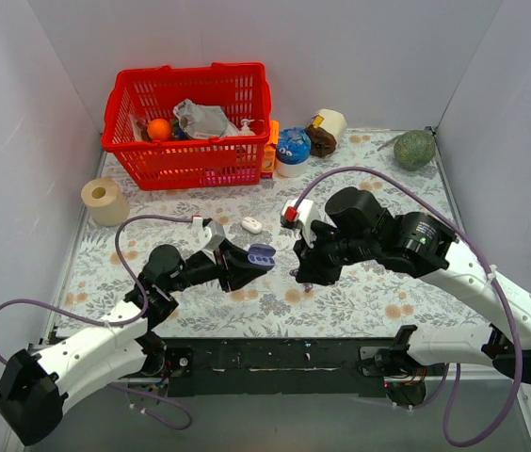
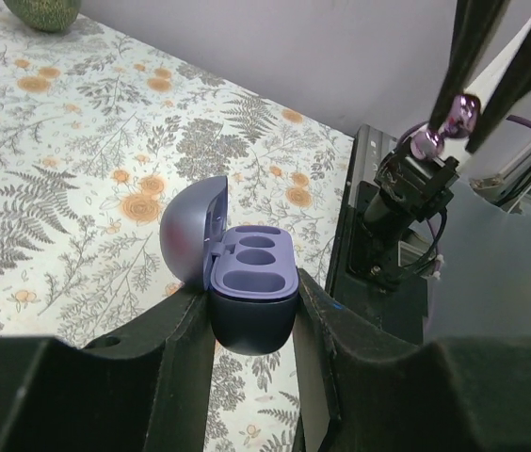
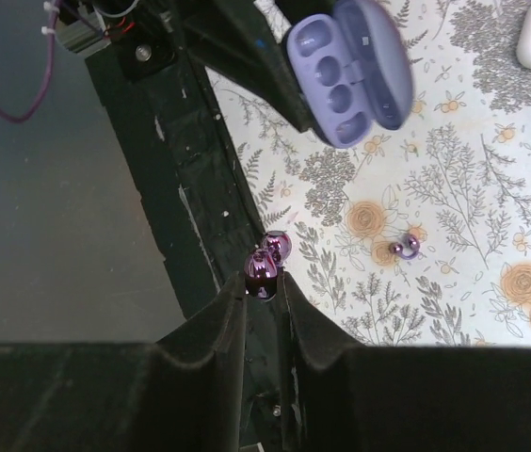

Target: Insert the wireless bluetooth earbuds into the charging case

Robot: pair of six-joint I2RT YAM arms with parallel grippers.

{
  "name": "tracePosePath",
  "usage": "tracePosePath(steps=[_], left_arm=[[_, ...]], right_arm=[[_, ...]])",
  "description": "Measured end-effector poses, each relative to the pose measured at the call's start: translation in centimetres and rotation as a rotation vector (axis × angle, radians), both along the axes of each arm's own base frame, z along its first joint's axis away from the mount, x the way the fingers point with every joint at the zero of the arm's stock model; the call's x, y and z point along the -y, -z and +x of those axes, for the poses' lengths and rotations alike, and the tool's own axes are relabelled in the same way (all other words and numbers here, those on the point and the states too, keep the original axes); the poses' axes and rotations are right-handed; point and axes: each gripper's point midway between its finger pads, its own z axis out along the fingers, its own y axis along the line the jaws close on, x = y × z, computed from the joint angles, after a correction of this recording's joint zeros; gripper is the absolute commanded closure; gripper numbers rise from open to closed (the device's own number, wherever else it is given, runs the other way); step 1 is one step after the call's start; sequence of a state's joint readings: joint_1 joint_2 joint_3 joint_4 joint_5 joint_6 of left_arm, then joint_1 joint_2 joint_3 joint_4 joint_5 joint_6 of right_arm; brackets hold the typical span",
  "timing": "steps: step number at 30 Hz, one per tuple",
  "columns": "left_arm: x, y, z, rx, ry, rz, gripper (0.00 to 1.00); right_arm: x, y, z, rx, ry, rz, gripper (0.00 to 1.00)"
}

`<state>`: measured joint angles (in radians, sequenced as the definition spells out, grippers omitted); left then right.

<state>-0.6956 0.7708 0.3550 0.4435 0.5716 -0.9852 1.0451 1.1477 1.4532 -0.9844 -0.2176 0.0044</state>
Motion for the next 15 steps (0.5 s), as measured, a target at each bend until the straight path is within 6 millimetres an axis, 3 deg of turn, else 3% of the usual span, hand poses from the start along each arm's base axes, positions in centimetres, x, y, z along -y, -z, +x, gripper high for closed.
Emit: tracePosePath(steps=[8, 15], left_arm=[[1.2, -1.7, 0.1, 0.068, 0.067, -0.033, 1.0], [1.5, -2.7, -0.9, 0.106, 0.13, -0.061, 1.0]], right_arm=[[-0.9, 0.6, -1.4, -0.019, -0.043, -0.025, 0.99], [-2.4, 0.2, 0.0, 0.026, -0.003, 0.008, 0.99]])
